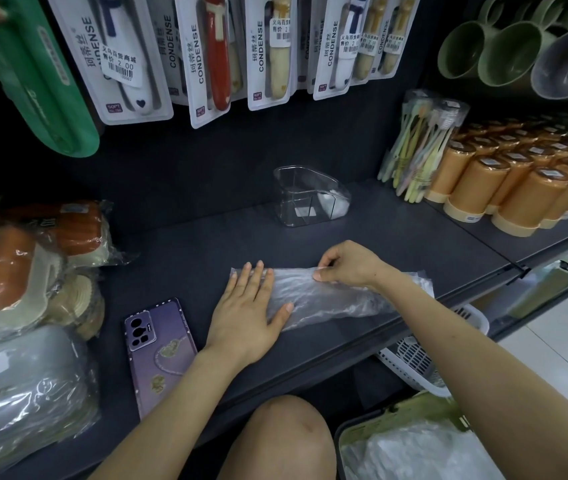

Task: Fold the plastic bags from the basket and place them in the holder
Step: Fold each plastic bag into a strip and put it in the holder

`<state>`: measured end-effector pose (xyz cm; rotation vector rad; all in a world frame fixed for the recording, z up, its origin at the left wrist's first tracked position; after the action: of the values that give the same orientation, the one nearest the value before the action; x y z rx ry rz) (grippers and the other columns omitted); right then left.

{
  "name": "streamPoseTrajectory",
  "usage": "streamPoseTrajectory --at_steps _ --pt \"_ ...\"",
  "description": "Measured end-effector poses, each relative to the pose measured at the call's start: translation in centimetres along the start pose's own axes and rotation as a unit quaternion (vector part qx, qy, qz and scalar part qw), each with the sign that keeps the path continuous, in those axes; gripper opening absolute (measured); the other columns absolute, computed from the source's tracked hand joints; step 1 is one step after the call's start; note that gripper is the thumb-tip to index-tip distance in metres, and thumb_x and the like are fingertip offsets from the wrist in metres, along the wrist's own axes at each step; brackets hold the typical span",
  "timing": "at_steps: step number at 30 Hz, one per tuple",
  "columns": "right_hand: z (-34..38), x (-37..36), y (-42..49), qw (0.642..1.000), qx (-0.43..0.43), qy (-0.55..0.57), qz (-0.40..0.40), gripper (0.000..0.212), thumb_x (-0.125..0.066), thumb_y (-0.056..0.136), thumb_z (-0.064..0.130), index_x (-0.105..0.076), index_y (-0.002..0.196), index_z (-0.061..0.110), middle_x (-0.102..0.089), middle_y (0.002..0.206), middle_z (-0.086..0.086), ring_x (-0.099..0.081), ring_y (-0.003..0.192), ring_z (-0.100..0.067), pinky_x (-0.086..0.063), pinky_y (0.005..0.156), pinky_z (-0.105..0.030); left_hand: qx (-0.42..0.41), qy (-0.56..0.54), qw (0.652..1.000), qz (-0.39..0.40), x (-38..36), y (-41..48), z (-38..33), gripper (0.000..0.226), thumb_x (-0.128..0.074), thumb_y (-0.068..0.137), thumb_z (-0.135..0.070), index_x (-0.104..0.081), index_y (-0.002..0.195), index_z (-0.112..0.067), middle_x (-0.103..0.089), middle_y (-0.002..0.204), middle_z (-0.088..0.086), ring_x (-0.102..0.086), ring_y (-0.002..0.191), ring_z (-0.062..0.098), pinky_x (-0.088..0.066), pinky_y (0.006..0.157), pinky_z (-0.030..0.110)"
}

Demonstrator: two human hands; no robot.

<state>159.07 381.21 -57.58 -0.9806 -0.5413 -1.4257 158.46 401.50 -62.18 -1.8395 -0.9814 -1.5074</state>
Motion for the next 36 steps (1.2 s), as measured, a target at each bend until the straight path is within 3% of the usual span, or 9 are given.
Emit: streamPoseTrajectory --at_steps 3,5,7,10,16,22,27,33,36 --pt "0.2 0.3 -0.4 0.999 -0.003 0.035 -0.007 0.013 -0.076 0.08 0.034 -0.068 0.075 0.026 -0.063 0.07 0.015 -0.061 0.077 -0.008 -0.053 0.089 -0.04 0.009 0.003 1.0 0.011 0.0 0.2 0.0 0.117 0.029 0.059 -0.081 0.004 0.154 -0.018 0.01 0.161 0.001 0.016 0.147 0.013 0.015 0.118 0.031" --pt "0.5 0.7 -1.2 0.999 -0.011 0.021 -0.032 0.024 -0.071 0.083 0.041 -0.068 0.103 0.027 -0.063 0.088 0.014 -0.06 0.098 -0.014 -0.045 0.1 -0.043 0.012 0.006 1.0 0.018 -0.1 0.3 0.0 0.112 0.022 0.062 -0.08 0.004 0.154 -0.018 0.01 0.162 0.001 0.015 0.147 0.013 0.015 0.118 0.03" --pt "1.0 0.5 -2.3 0.982 -0.001 -0.141 -0.123 0.046 -0.06 0.089 0.047 -0.055 0.131 0.03 -0.062 0.115 0.005 -0.052 0.119 -0.024 -0.029 0.11 -0.046 0.016 0.009 1.0 0.023 -0.1 0.4 0.0 0.105 0.018 0.065 -0.073 0.004 0.154 -0.019 0.01 0.162 0.0 0.015 0.147 0.013 0.015 0.118 0.029" --pt "2.8 -2.8 -4.5 0.916 0.122 -0.275 -0.267 0.042 -0.053 0.087 0.037 -0.065 0.123 0.019 -0.068 0.115 -0.006 -0.061 0.112 -0.032 -0.026 0.106 -0.064 0.019 0.014 0.999 0.027 0.0 0.6 0.0 0.106 0.019 0.064 -0.072 0.003 0.154 -0.018 0.01 0.162 0.001 0.014 0.147 0.013 0.016 0.116 0.027" --pt "0.1 -6.3 -5.3 0.941 0.113 -0.293 -0.129 0.057 -0.022 0.097 0.047 -0.065 0.125 0.023 -0.063 0.129 -0.005 -0.057 0.121 -0.034 -0.023 0.105 -0.069 0.015 0.027 0.999 0.024 -0.4 1.0 -0.1 0.104 0.017 0.068 -0.072 0.001 0.155 -0.018 0.007 0.162 0.001 0.01 0.148 0.015 0.012 0.118 0.028" --pt "-7.1 -2.1 -7.3 0.956 0.002 -0.271 -0.115 0.11 0.038 0.062 0.074 -0.013 0.152 0.039 -0.011 0.161 0.01 -0.005 0.149 -0.02 0.017 0.113 -0.054 0.009 0.018 1.0 0.012 -0.2 0.8 -0.1 0.101 0.014 0.07 -0.073 0.001 0.155 -0.02 0.01 0.162 0.003 0.012 0.148 0.016 0.013 0.118 0.029" --pt "-9.2 0.7 -8.7 0.955 -0.067 -0.241 -0.159 0.098 0.031 0.07 0.072 -0.009 0.153 0.037 -0.009 0.162 0.005 -0.001 0.149 -0.021 0.018 0.114 -0.053 0.021 0.01 1.0 0.008 0.0 0.8 -0.3 0.1 0.011 0.069 -0.075 -0.002 0.155 -0.025 0.012 0.161 0.005 0.015 0.147 0.016 0.015 0.118 0.031" --pt "-0.9 -4.6 -7.6 0.946 0.151 -0.253 -0.136 0.084 0.01 0.091 0.064 -0.041 0.145 0.027 -0.037 0.153 -0.007 -0.026 0.144 -0.03 0.01 0.114 -0.055 0.03 0.017 0.999 0.012 -0.1 0.8 -0.3 0.101 0.011 0.069 -0.075 -0.003 0.155 -0.025 0.007 0.162 0.004 0.011 0.149 0.016 0.014 0.118 0.033" --pt "-3.1 -5.0 -7.2 0.965 0.108 -0.229 -0.071 0.105 0.032 0.067 0.073 -0.016 0.152 0.035 -0.011 0.161 0.007 -0.001 0.149 -0.016 0.021 0.112 -0.049 0.033 0.034 0.999 0.019 -0.1 0.8 -0.4 0.1 0.012 0.068 -0.074 -0.001 0.155 -0.025 0.009 0.162 0.004 0.012 0.148 0.016 0.014 0.118 0.033"
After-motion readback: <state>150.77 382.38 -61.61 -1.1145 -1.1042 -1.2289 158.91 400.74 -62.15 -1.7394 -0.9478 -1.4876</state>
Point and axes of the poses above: each hand's wrist, its own y-axis towards the middle knuckle, its own x-axis out of the back of the hand, z = x × y, the point moved 3 cm from there along y, towards the middle knuckle
